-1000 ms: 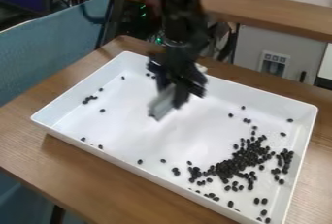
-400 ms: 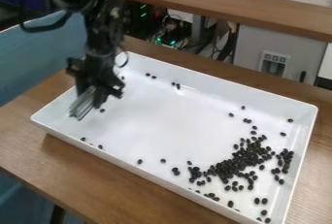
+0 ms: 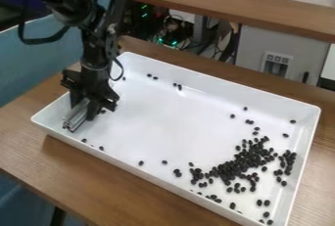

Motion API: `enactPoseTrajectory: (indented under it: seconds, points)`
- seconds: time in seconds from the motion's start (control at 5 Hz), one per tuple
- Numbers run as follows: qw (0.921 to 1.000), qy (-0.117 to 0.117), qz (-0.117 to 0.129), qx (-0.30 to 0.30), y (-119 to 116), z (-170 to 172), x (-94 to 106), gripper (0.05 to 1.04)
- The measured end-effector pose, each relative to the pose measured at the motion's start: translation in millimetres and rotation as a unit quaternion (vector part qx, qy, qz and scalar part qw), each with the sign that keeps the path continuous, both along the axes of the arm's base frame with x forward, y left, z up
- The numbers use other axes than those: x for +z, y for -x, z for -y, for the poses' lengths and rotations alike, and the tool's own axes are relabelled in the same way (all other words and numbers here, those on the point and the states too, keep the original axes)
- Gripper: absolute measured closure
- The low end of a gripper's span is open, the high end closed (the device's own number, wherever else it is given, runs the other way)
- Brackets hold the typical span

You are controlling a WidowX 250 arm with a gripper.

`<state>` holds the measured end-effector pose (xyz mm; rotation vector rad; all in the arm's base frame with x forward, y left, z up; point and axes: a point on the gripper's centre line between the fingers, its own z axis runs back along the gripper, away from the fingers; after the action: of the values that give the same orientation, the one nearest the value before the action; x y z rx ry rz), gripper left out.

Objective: Sweep into pile

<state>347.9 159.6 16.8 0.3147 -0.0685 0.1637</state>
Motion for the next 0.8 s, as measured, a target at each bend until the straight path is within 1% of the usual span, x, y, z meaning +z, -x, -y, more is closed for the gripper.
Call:
enactPoseTrajectory:
  seconds: [0.2,0.4,0.6,0.8]
  points:
    - [0.9998,0.009,0.008,-0.015,4,25,-3.4,0.685]
    - [0.9988,0.033,0.005,-0.035,13,65,-4.9,0.685]
    - [0.9966,0.045,0.001,-0.069,18,108,-5.2,0.685]
    - [0.9939,0.063,0.003,-0.091,22,141,-3.4,0.685]
